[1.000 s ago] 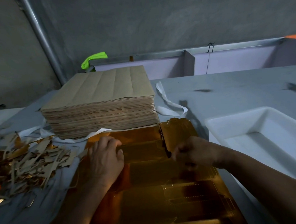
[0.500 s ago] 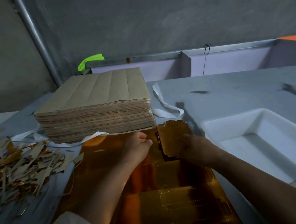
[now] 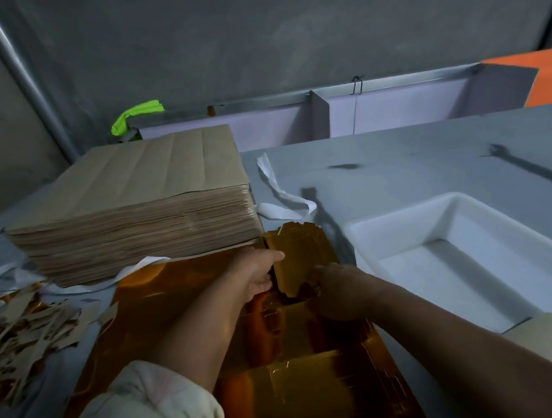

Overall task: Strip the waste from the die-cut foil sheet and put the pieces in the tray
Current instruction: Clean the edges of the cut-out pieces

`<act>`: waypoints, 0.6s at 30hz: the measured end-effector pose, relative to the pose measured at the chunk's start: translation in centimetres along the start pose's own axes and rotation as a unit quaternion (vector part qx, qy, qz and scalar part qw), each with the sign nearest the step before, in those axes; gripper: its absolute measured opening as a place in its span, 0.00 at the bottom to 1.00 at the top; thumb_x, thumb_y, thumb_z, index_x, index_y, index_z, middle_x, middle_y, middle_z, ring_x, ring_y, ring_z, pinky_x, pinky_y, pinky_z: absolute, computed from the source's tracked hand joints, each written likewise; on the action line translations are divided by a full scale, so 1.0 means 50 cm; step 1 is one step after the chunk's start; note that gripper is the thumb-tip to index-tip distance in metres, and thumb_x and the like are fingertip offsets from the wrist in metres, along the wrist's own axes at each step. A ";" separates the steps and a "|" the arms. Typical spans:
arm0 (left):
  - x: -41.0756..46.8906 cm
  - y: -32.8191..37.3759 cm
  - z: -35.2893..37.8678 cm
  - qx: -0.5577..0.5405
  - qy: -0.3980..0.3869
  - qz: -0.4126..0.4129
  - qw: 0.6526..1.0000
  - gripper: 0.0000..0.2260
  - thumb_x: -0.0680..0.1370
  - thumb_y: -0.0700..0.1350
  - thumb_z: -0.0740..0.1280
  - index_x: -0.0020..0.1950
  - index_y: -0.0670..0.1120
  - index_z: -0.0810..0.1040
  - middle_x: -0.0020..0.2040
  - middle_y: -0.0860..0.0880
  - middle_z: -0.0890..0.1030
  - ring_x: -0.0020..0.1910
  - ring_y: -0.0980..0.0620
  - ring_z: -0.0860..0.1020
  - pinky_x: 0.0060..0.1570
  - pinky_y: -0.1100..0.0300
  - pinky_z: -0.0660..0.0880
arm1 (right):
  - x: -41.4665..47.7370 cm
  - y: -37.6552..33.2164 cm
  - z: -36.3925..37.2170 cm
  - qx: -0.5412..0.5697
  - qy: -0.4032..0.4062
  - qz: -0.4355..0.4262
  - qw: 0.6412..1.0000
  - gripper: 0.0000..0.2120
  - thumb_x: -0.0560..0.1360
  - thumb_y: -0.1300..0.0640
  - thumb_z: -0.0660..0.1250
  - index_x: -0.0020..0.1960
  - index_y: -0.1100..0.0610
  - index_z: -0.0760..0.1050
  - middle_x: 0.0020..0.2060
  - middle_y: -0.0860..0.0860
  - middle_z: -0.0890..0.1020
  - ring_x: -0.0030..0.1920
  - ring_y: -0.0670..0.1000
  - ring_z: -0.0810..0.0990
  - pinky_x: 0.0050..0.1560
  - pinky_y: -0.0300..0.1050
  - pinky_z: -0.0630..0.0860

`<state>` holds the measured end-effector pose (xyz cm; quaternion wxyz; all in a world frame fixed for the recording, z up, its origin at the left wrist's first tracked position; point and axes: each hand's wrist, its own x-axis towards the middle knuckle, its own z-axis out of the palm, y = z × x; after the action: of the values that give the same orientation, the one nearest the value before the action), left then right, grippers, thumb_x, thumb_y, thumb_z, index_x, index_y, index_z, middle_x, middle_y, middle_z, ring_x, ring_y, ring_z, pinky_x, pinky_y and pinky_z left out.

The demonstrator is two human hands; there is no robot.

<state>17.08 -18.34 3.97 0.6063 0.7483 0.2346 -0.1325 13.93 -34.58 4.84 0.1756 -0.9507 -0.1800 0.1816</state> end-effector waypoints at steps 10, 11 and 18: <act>0.016 0.015 0.031 0.000 -0.029 -0.028 0.999 0.05 0.77 0.41 0.70 0.50 0.45 0.76 0.50 0.43 0.82 0.48 0.46 0.81 0.39 0.55 0.78 | -0.009 -0.005 -0.006 0.011 -0.016 -0.007 1.000 0.19 0.78 0.50 0.65 0.67 0.54 0.71 0.61 0.55 0.76 0.61 0.56 0.75 0.59 0.49 0.74; 0.017 0.015 0.034 -0.004 -0.030 -0.031 0.999 0.04 0.77 0.41 0.70 0.49 0.45 0.76 0.49 0.43 0.82 0.46 0.46 0.81 0.37 0.55 0.77 | -0.011 -0.006 -0.007 0.010 -0.019 -0.007 1.000 0.19 0.79 0.50 0.65 0.67 0.54 0.71 0.61 0.55 0.76 0.61 0.56 0.75 0.60 0.50 0.74; 0.032 0.002 0.053 -0.003 0.010 -0.006 1.000 0.05 0.78 0.36 0.68 0.52 0.43 0.76 0.50 0.41 0.81 0.49 0.43 0.80 0.48 0.49 0.78 | -0.010 -0.008 -0.009 0.022 -0.014 -0.011 1.000 0.17 0.79 0.51 0.65 0.66 0.55 0.73 0.58 0.55 0.78 0.57 0.54 0.77 0.49 0.42 0.71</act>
<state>18.74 -20.61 2.66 0.6053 0.7462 0.2458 -0.1277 13.57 -34.55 5.56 0.1957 -0.9420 -0.1885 0.1969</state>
